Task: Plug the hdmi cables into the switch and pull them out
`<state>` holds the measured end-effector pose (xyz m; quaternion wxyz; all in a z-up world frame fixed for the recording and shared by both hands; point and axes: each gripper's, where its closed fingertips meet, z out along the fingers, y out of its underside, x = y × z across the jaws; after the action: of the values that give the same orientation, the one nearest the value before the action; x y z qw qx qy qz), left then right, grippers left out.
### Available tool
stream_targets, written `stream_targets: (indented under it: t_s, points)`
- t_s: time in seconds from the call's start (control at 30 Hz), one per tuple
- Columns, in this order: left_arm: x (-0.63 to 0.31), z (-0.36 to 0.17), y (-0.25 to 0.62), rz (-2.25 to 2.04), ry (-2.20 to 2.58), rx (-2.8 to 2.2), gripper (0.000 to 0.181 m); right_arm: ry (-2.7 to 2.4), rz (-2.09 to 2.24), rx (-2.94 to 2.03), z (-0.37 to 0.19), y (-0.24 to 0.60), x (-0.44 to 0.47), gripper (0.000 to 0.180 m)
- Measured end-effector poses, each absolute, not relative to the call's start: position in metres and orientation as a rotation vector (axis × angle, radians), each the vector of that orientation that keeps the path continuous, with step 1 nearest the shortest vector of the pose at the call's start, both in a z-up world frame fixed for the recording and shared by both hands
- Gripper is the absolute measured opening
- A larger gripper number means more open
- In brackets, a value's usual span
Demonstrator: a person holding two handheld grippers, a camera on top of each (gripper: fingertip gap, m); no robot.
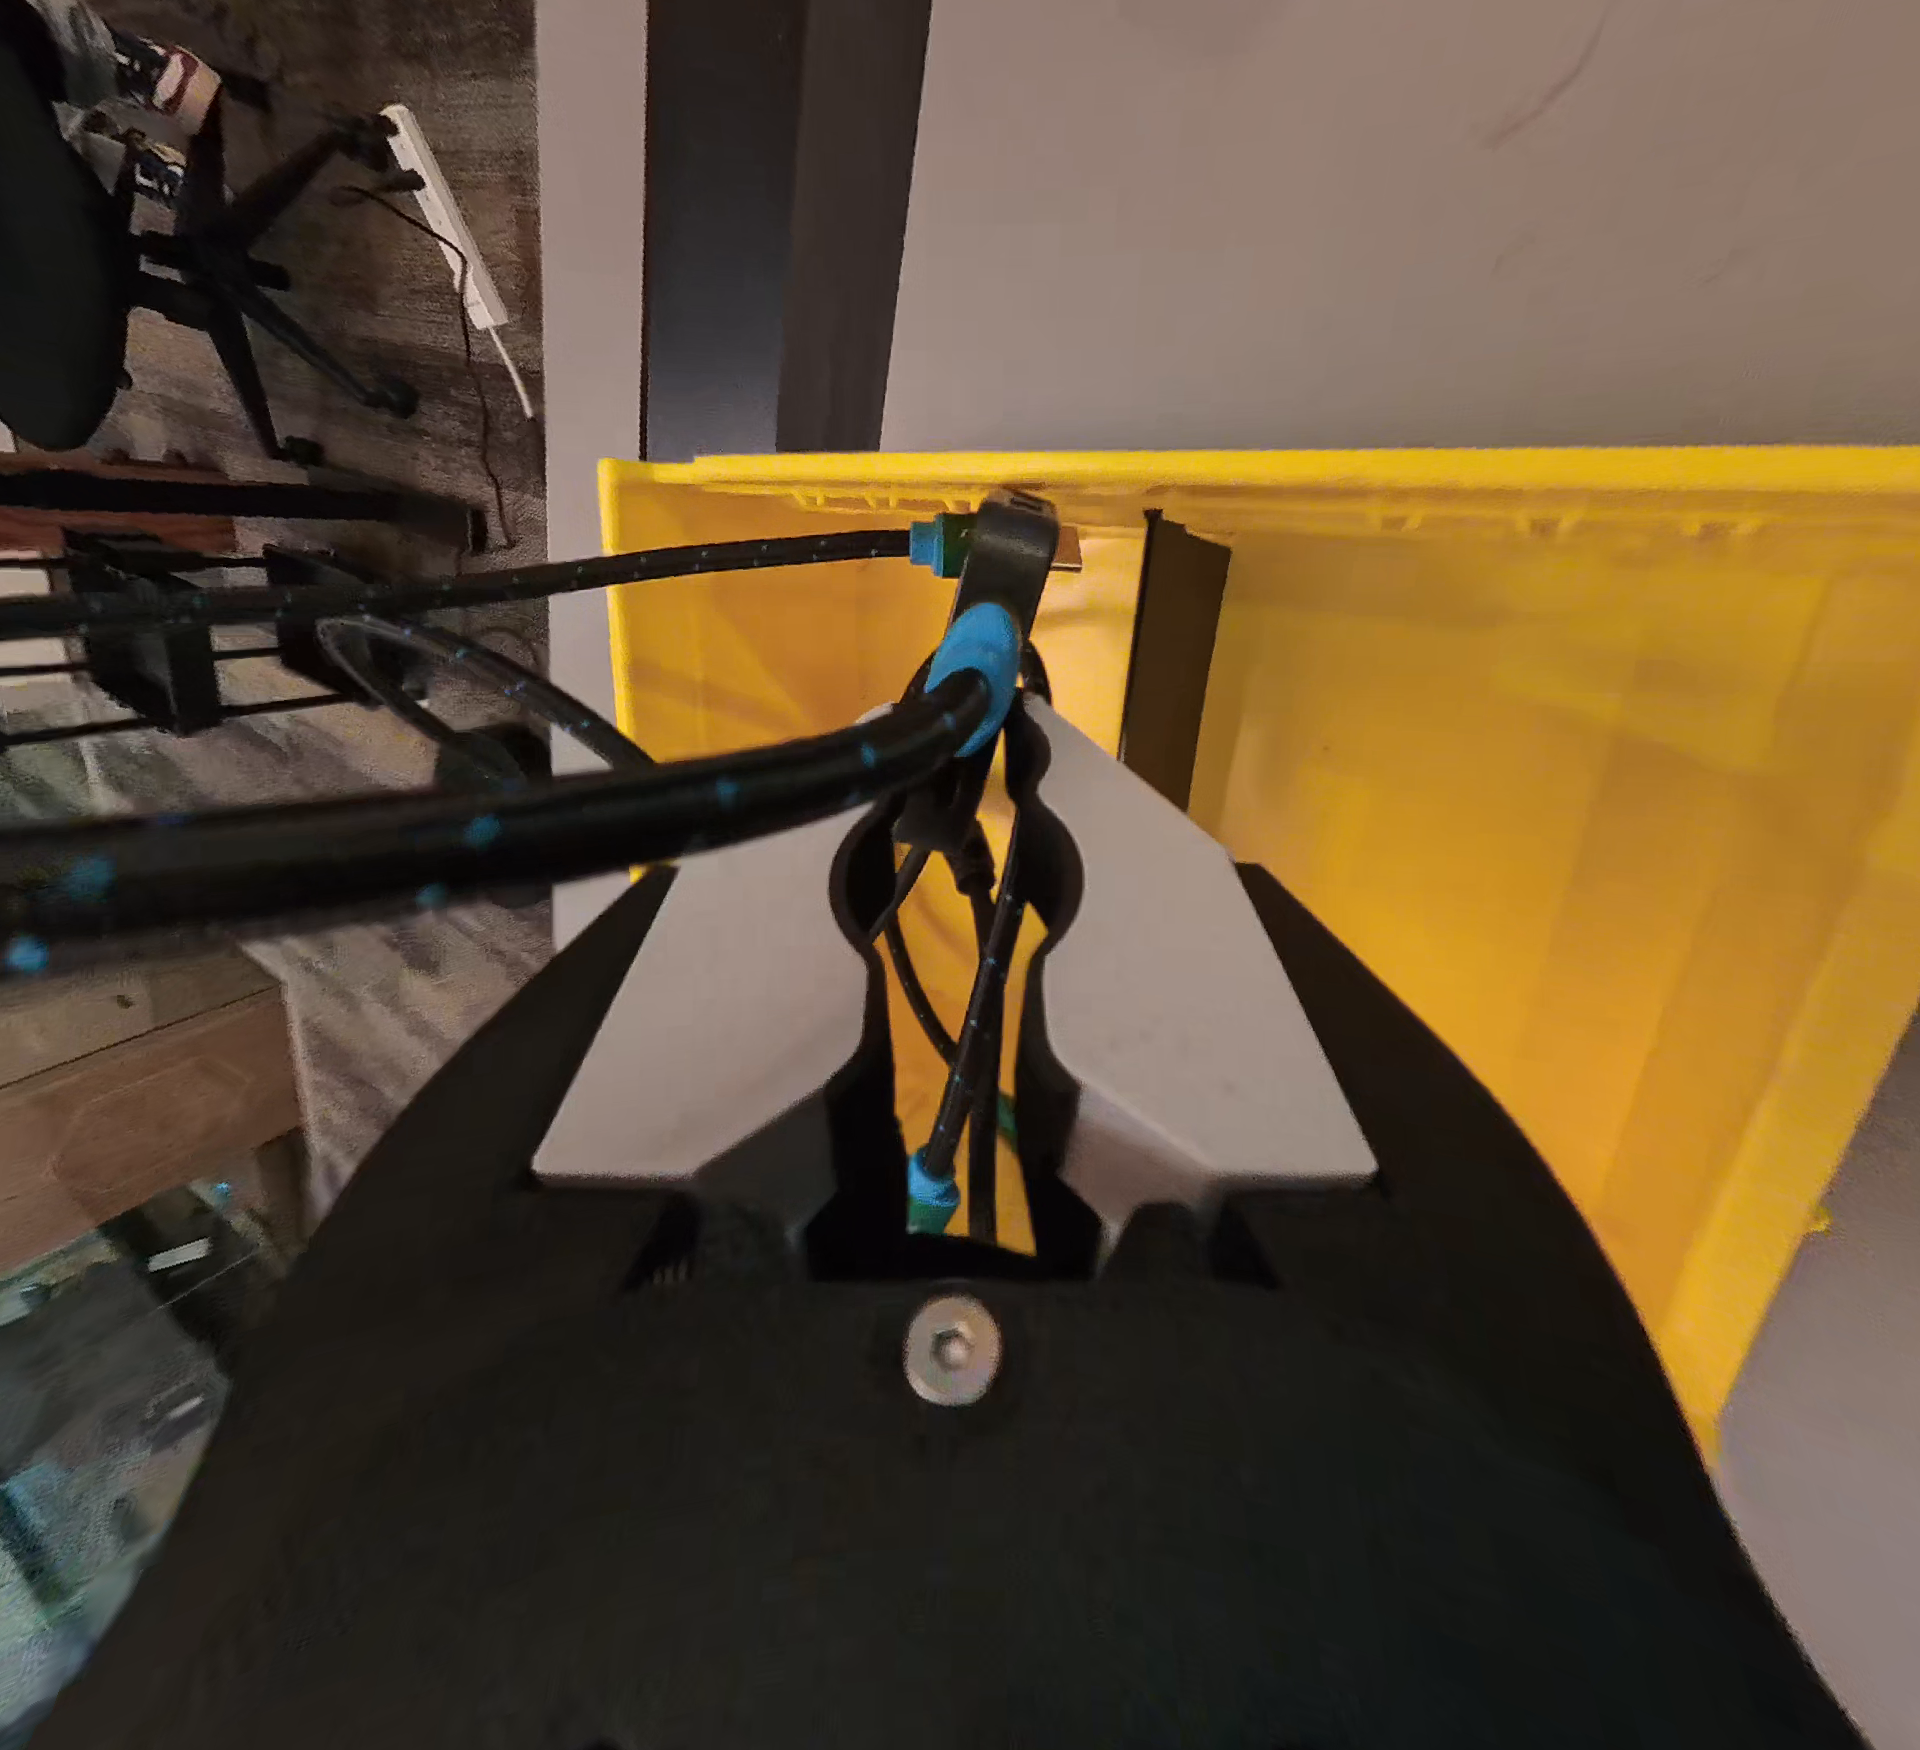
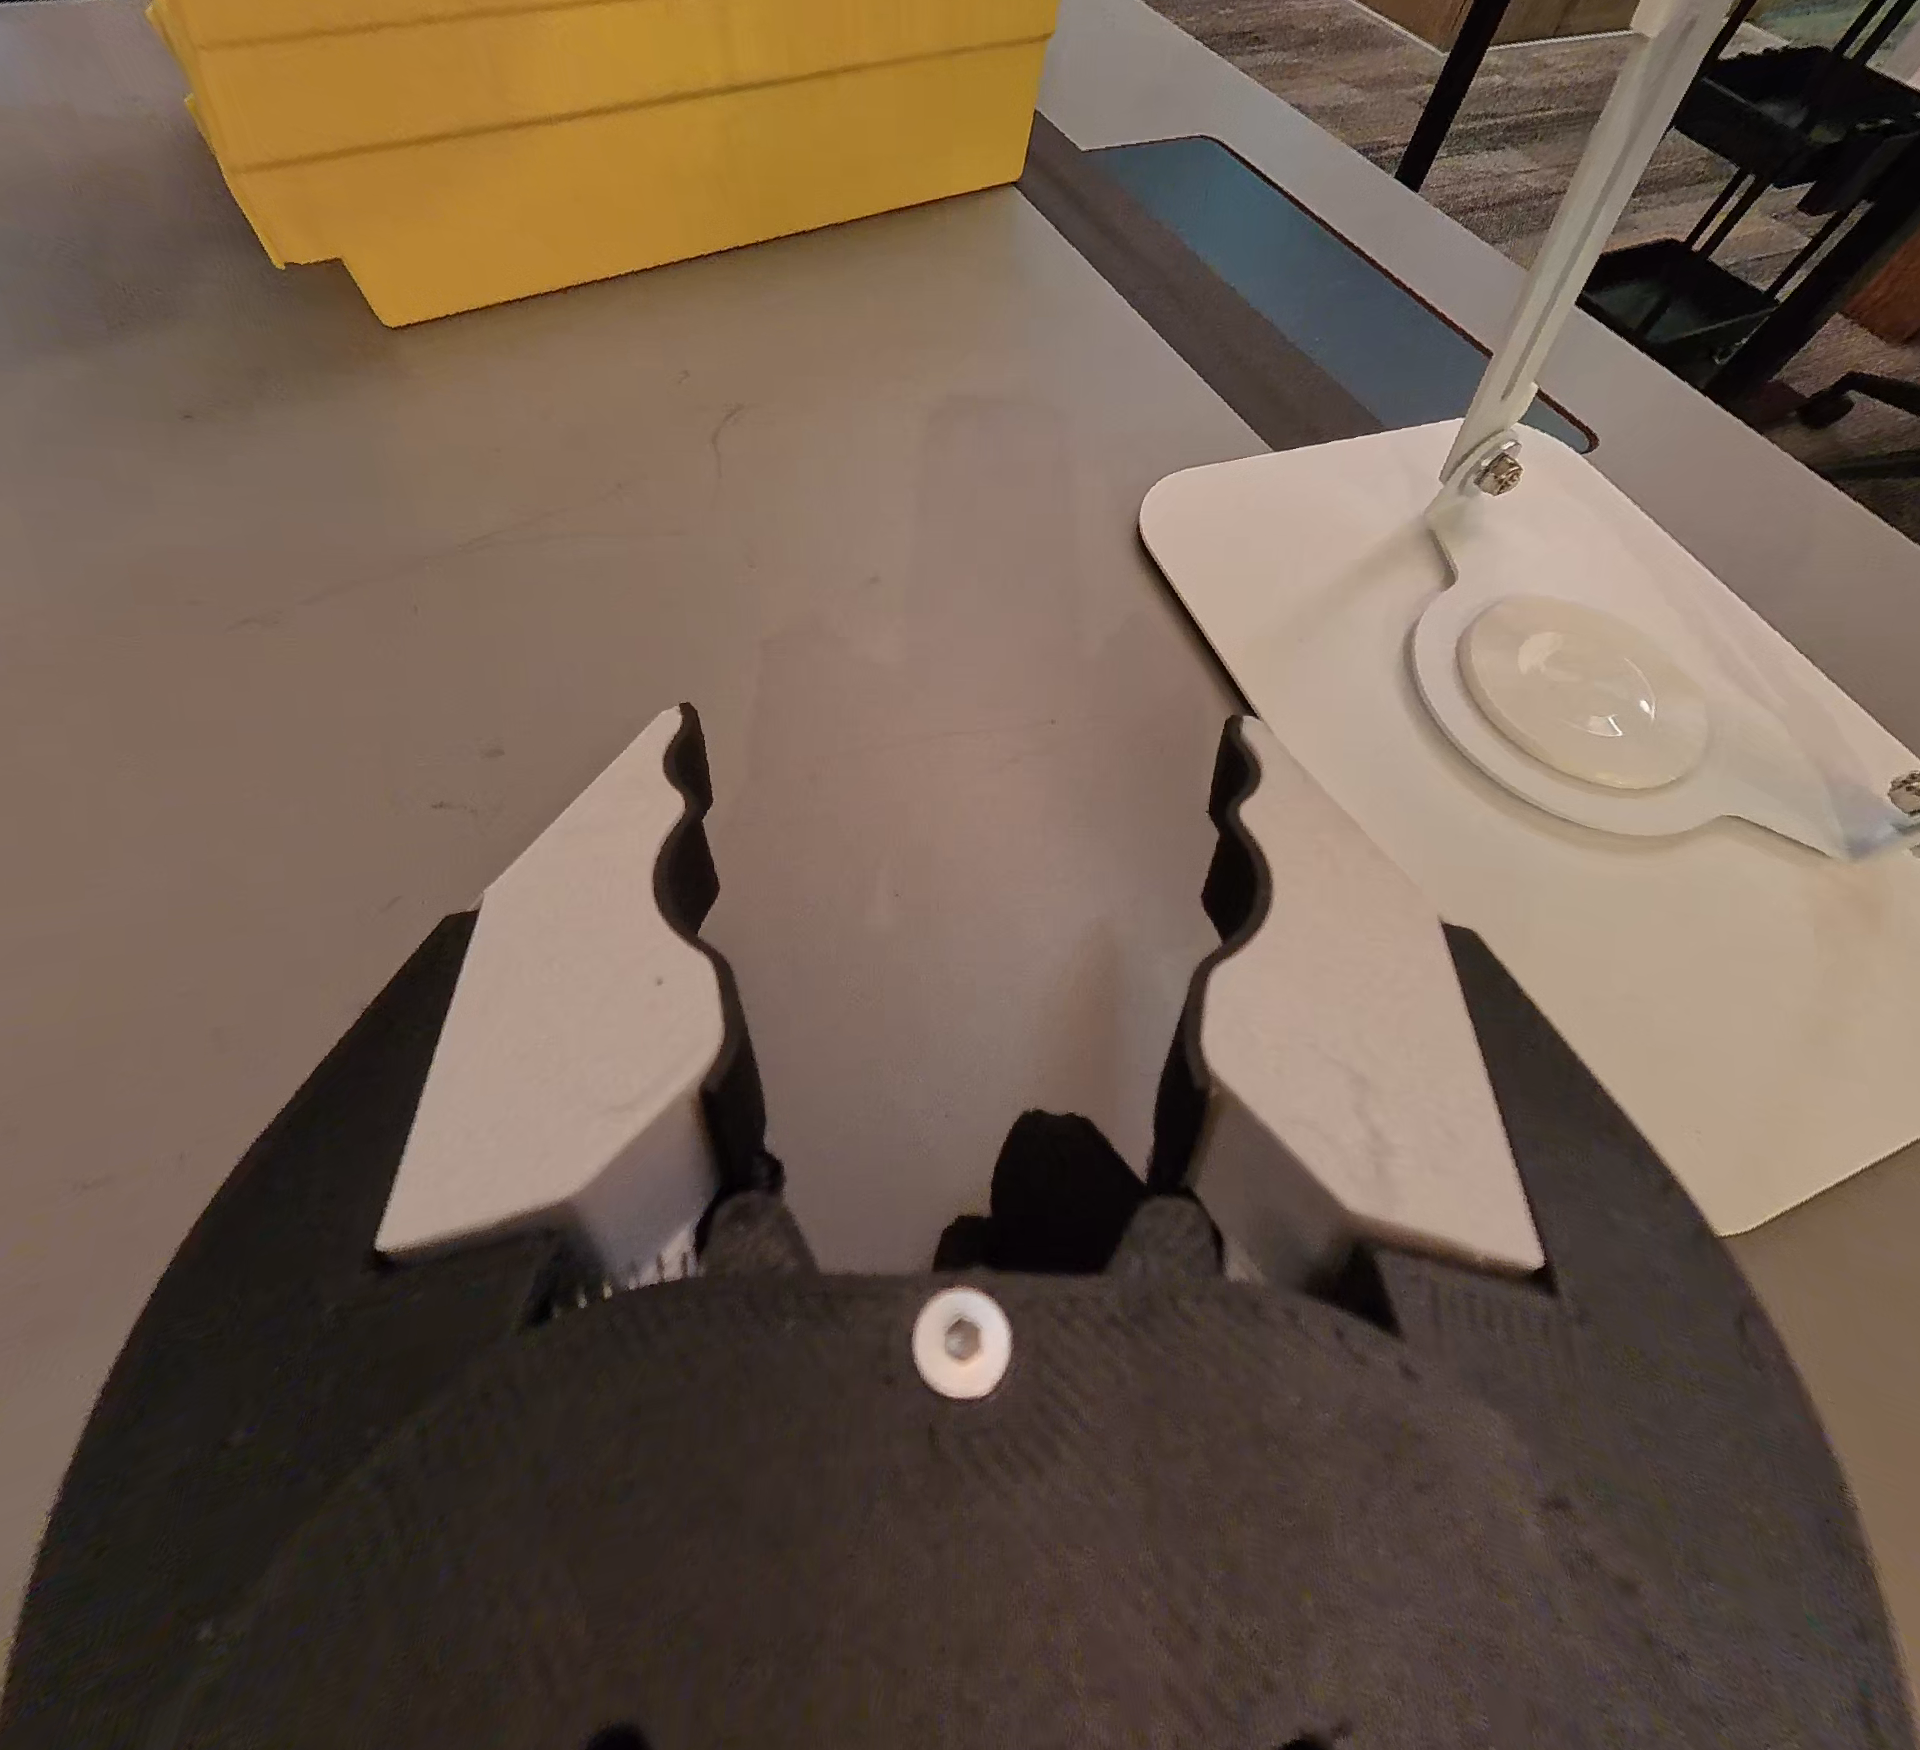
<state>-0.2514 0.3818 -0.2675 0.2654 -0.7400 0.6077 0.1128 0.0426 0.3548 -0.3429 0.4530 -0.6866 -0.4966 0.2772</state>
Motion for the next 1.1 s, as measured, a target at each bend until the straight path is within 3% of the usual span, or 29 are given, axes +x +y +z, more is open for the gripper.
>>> stream_targets:
  t_s: [0.5, 1.1]
  points:
    - [-0.223, -0.234, 0.385, -0.166, 1.276, -1.942, 0.014, -1.225, 0.687, -1.695, -0.343, 0.355, 0.043, 0.095]
    - [-0.185, -0.145, 0.38, -0.274, 1.121, -1.805, 0.011, -1.231, 0.683, -1.697, -0.344, 0.354, 0.042, 0.096]
